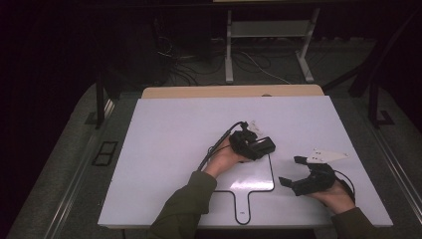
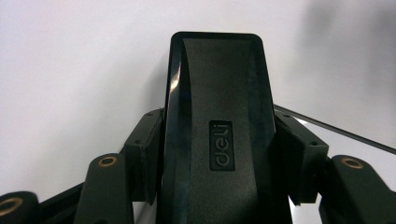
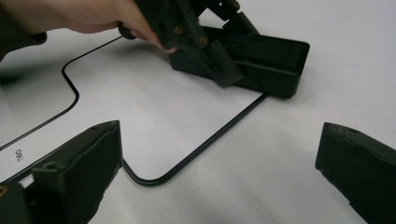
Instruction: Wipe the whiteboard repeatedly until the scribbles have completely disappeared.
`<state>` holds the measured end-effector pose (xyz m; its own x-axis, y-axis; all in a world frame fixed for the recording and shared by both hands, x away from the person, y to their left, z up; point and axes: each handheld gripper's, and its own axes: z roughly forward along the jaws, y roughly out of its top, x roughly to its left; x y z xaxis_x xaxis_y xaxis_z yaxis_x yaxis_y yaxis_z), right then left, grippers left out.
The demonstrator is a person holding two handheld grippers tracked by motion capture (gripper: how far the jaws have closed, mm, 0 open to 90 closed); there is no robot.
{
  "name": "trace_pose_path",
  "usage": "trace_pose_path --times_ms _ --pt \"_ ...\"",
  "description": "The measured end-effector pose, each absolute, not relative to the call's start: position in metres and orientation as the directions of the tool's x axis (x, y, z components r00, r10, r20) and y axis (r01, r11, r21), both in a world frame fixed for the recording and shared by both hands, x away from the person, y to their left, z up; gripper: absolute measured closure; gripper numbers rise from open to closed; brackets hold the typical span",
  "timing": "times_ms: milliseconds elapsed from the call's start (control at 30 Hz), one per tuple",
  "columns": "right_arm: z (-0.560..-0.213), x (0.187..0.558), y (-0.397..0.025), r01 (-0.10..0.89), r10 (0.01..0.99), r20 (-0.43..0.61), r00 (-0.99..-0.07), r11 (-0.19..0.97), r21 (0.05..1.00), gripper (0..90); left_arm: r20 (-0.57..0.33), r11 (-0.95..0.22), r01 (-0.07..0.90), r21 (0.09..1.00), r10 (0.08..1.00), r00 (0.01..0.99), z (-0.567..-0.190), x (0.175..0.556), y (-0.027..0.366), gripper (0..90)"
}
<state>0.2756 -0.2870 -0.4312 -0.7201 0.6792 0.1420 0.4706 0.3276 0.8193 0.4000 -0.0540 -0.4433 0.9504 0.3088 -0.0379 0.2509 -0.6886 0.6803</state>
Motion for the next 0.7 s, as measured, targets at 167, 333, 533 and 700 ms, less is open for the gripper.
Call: trace_pose_path --times_ms 167,333,533,700 --pt "-0.431 0.276 -0.287 0.470 0.680 0.141 -0.719 0.327 0.820 0.0 -0.029 -0.709 0.219 0.671 0.270 0.962 -0.442 0.387 -0.053 39.2" --pt "-0.431 0.275 -0.287 0.469 0.679 0.139 -0.721 0.330 0.819 0.0 -0.033 -0.679 0.273 0.682 0.345 0.938 -0.443 0.402 -0.038 39.2" --pt "-0.431 0.276 -0.288 0.472 0.681 0.143 -0.718 0.326 0.819 0.0 -0.048 -0.646 0.335 0.686 0.419 0.907 -0.443 0.415 -0.017 39.1" --pt "-0.431 0.276 -0.287 0.471 0.680 0.142 -0.720 0.327 0.819 0.0 -0.032 -0.657 0.322 0.681 0.413 0.910 -0.443 0.413 -0.016 39.2"
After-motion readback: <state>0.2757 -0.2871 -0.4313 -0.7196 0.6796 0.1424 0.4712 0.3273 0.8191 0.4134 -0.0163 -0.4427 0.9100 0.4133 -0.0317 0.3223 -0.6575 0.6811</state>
